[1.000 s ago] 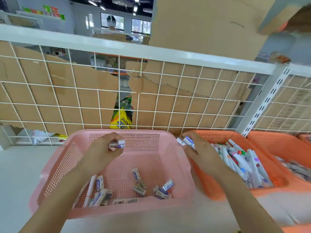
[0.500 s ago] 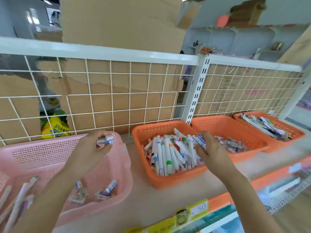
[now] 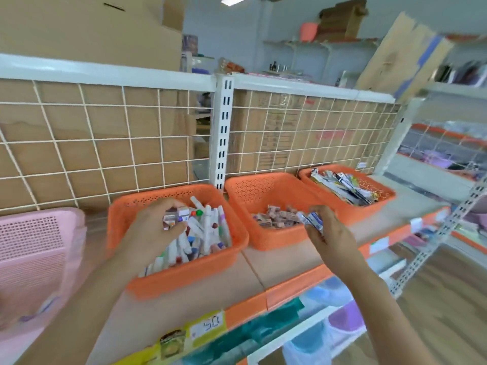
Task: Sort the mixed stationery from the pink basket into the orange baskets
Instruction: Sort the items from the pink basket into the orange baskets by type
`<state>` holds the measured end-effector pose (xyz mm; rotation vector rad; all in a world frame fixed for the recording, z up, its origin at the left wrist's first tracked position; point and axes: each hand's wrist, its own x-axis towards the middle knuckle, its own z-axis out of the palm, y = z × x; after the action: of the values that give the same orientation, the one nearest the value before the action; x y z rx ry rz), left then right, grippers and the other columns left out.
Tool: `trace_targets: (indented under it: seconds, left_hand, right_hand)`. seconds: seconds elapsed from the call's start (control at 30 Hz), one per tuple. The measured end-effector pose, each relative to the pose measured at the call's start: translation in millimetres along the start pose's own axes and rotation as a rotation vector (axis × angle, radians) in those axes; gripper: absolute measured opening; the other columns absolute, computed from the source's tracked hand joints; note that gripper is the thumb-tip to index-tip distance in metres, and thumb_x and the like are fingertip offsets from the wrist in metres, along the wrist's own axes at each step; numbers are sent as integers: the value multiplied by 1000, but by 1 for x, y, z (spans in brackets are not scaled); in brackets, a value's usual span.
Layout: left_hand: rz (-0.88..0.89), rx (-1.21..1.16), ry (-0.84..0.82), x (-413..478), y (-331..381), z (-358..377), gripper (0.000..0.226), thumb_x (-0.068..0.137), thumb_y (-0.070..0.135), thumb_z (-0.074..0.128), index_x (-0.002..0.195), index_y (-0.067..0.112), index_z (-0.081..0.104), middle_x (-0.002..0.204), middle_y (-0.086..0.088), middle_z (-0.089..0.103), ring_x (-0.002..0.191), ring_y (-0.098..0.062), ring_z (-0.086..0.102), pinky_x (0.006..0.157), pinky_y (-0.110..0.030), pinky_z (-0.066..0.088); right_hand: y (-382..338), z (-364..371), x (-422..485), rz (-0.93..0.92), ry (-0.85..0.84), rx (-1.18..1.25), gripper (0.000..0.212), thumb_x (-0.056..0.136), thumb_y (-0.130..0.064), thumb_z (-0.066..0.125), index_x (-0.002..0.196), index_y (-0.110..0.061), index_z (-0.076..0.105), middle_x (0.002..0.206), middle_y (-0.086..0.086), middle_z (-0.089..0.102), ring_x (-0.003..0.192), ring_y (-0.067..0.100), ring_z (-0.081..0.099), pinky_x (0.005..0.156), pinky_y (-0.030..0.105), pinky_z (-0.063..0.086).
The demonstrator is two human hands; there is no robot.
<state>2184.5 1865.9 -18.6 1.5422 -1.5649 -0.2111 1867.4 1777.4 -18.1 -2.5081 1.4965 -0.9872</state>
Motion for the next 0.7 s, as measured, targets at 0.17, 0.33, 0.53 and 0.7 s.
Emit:
trace_targets:
  seconds: [0.17,0.33,0.53,0.7]
  left_hand:
    - [56,-3,-65,24,35,50,33,78,-2,68,83,29,56,86,22,58,80,8,54,70,-5,38]
    - [57,-36,-189,58,46,94,27,80,6,69,85,30,57,86,16,60,79,4,56,69,-18,38]
    - [16,56,-354,103,51,145,16,84,11,66,92,24,59,95,13,60,90,-5,55,71,-9,38]
    - [-41,156,-539,126,44,178,10,91,20,59,96,29,58,114,10,58,93,-13,60,78,-28,47]
  right_hand:
    - [35,-7,3,7,23,32,25,91,-9,56,115,-3,50,108,14,59,84,38,61,61,34,35]
    - [66,1,26,67,8,27,26,93,-12,53,118,-7,47,113,9,57,84,34,58,63,37,42]
    - [89,29,70,130,-61,3,29,93,-10,51,121,-5,47,118,12,55,91,36,58,60,32,31]
    - [103,53,97,131,-149,-44,31,89,-8,53,120,-12,54,119,8,57,99,30,57,66,29,35]
